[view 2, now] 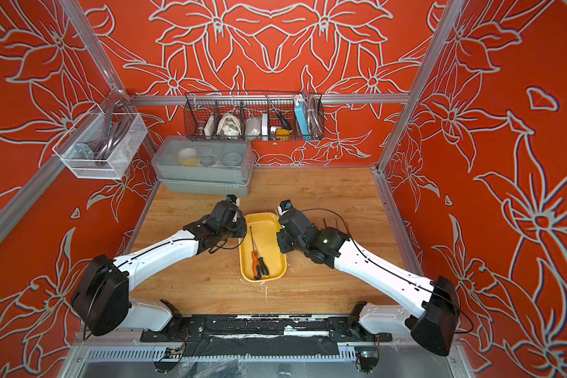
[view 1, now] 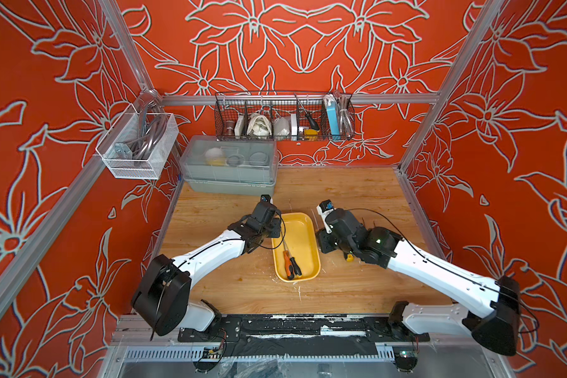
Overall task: Take out the screwdriver from the storage box
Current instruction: Place the screwdriver at the center of the board.
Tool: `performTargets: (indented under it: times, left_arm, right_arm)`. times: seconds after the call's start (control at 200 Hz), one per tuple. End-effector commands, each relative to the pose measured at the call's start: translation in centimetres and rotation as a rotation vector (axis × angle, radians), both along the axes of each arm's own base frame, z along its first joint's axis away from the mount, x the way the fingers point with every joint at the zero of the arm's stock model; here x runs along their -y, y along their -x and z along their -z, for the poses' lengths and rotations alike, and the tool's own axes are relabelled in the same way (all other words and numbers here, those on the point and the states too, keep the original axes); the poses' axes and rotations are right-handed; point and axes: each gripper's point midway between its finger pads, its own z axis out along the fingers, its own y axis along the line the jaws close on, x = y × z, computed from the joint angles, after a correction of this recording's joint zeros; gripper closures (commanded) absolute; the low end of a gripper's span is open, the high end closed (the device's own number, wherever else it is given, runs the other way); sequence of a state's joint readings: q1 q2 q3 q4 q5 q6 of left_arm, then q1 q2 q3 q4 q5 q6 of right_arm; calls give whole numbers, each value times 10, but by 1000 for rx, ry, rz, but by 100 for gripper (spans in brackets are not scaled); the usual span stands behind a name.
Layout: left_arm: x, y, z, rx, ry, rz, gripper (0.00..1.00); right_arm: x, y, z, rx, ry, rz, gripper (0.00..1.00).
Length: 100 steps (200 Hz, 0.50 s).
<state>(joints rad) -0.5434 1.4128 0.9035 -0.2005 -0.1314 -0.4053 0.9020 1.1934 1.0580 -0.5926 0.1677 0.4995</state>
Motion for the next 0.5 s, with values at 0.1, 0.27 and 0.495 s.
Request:
performTargets:
  times: [0.1,0.27,0.495]
  left_arm:
    - [9,-6,-14,27,41,8,100]
    - [9,-7,-14,26,42,6,100]
    - [7,-6,-15,28,36,4,100]
  right_arm:
    - [45,-1,31,-77,99,52,100]
    - [55,-7,51,-112,130,65,100]
    - [47,-18,78,-162,144,56,100]
